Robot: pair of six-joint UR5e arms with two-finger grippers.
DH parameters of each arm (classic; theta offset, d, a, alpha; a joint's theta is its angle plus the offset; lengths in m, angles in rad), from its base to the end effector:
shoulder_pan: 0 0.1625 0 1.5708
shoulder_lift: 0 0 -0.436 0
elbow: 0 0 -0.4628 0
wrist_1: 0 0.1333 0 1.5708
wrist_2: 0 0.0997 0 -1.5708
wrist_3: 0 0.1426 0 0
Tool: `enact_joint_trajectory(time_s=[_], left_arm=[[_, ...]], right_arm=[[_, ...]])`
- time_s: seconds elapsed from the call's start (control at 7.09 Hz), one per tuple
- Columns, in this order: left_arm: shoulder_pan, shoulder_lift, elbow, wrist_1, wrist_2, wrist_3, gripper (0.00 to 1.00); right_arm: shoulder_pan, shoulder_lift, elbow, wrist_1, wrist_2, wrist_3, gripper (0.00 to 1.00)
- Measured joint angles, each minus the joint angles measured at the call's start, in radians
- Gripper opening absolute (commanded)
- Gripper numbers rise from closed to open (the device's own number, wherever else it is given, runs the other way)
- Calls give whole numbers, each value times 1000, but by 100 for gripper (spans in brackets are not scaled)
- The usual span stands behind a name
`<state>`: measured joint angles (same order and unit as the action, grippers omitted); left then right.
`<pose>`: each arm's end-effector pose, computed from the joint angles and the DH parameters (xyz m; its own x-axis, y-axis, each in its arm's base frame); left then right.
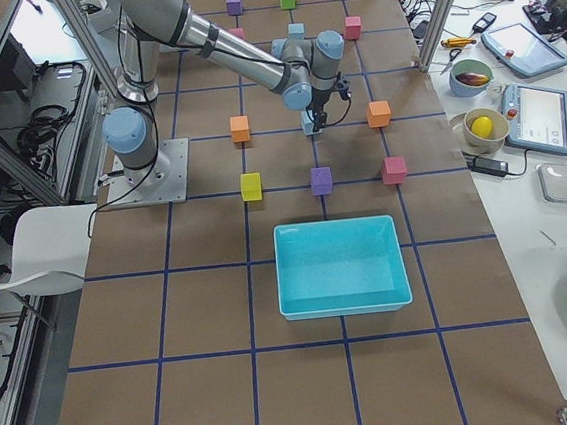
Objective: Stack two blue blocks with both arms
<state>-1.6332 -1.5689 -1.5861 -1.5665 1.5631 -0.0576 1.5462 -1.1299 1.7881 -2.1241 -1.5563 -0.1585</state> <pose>-0.1691 -0.5509 0.4488 -1.0000 0.0047 0.0072 0.0048 0.9999 0.0095 0.1197 -0.6395 0.1215 -0.9909 -0.1311 -0.0308 -0.1336 0.9859 0.1011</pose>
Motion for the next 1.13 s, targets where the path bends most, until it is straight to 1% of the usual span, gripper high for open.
enact_joint_trajectory(time_s=[0.28, 0.56, 0.71, 0.85, 1.13], left_arm=[[0, 0, 0, 0, 0, 0, 100], [0, -1, 1, 0, 1, 1, 100], [1, -5, 1, 2, 1, 1, 100], [1, -8, 1, 5, 1, 1, 100], [3, -23, 1, 17, 0, 1, 100]], right_arm=[[0, 4, 1, -36, 0, 0, 0], [4, -5, -12, -32, -3, 14, 0], [28, -13, -40, -20, 2, 43, 0], [73, -13, -88, 9, 6, 107, 0], [175, 9, -187, 93, 34, 270, 0]])
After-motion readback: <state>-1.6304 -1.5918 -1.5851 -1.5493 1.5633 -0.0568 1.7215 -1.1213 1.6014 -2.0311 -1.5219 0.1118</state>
